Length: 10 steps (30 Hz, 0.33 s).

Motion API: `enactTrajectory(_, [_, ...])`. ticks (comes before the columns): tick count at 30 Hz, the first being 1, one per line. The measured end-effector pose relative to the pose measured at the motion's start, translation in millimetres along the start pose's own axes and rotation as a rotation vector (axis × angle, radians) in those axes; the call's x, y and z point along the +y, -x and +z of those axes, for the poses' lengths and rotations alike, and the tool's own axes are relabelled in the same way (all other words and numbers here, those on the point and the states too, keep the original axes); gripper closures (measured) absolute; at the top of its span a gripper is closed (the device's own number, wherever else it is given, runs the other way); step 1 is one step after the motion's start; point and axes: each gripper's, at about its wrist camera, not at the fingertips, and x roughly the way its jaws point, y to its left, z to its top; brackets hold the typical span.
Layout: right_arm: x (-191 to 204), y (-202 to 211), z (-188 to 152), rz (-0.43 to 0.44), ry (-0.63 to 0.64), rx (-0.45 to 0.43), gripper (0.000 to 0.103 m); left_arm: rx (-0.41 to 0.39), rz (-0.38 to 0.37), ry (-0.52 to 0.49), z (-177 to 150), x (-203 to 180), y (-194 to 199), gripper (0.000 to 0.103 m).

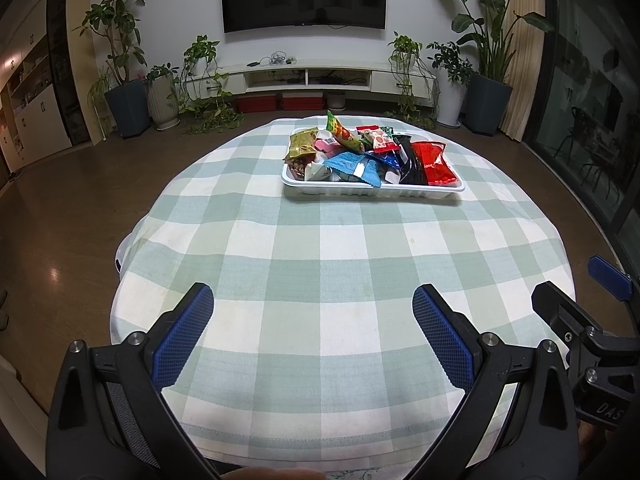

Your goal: Organize snacks

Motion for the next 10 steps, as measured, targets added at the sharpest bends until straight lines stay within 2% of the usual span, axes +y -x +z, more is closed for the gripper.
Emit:
enactTrajectory(3, [1.2, -0.7, -10.5, 0.000, 0.003, 0.007, 0.000, 0.003, -0.018, 0.005, -5.3, 2.6, -1.7, 0.000])
enactTrajectory(10, [-3.1, 0.2, -17.4, 0.000, -0.004, 0.024, 0.000, -0.007, 0.000, -0.009, -9.6, 2.9, 0.5, 0.000])
